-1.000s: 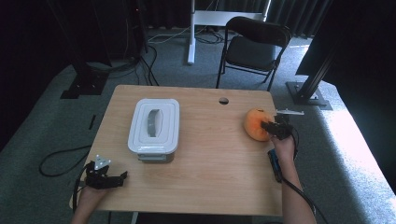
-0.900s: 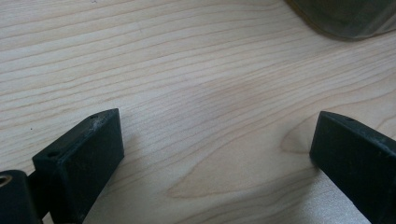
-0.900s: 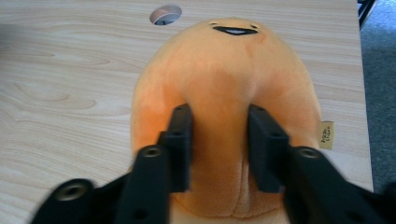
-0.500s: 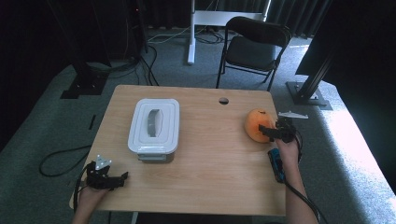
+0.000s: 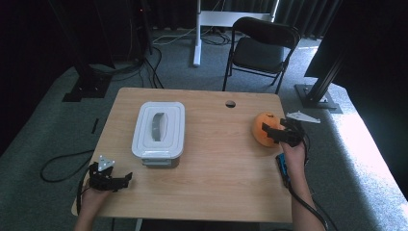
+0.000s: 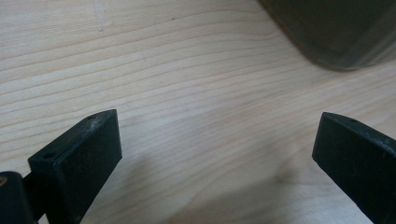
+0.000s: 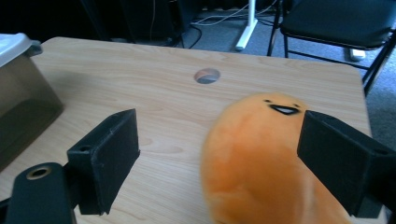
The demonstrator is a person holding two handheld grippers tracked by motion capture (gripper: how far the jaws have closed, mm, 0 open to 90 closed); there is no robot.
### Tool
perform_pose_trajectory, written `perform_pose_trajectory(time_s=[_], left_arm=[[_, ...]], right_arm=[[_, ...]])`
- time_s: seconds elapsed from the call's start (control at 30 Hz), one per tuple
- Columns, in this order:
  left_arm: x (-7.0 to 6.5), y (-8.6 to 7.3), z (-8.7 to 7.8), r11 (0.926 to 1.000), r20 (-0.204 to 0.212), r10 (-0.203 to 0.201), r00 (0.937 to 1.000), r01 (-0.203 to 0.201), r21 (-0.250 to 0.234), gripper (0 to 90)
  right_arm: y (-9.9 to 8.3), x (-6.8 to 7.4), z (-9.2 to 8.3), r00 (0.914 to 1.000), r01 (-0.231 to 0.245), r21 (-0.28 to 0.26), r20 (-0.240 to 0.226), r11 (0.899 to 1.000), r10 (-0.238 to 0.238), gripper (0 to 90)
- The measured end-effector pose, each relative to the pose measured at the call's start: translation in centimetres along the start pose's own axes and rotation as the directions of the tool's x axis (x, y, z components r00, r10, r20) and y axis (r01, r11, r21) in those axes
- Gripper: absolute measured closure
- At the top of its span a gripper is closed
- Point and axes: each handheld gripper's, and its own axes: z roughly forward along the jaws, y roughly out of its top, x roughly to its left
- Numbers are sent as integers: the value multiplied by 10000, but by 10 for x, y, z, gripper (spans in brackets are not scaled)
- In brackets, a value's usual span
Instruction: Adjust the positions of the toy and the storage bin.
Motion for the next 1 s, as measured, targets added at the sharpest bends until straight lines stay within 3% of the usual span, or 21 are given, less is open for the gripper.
perform_pose_trajectory(time_s=[0.43,0.77,1.0], left_arm=[[7,9,19,9996,-196,117,9997,-112,272,19],[9,20,25,10000,-64,30,10000,-30,55,19],[11,26,31,10000,-133,-68,9999,68,-10,19]], right_arm=[[-10,43,35,9952,587,520,-811,9969,-544,122],[-21,78,65,9838,1003,646,-1554,9929,-893,122],[-34,102,88,9700,1294,863,-2180,9878,-1080,122]])
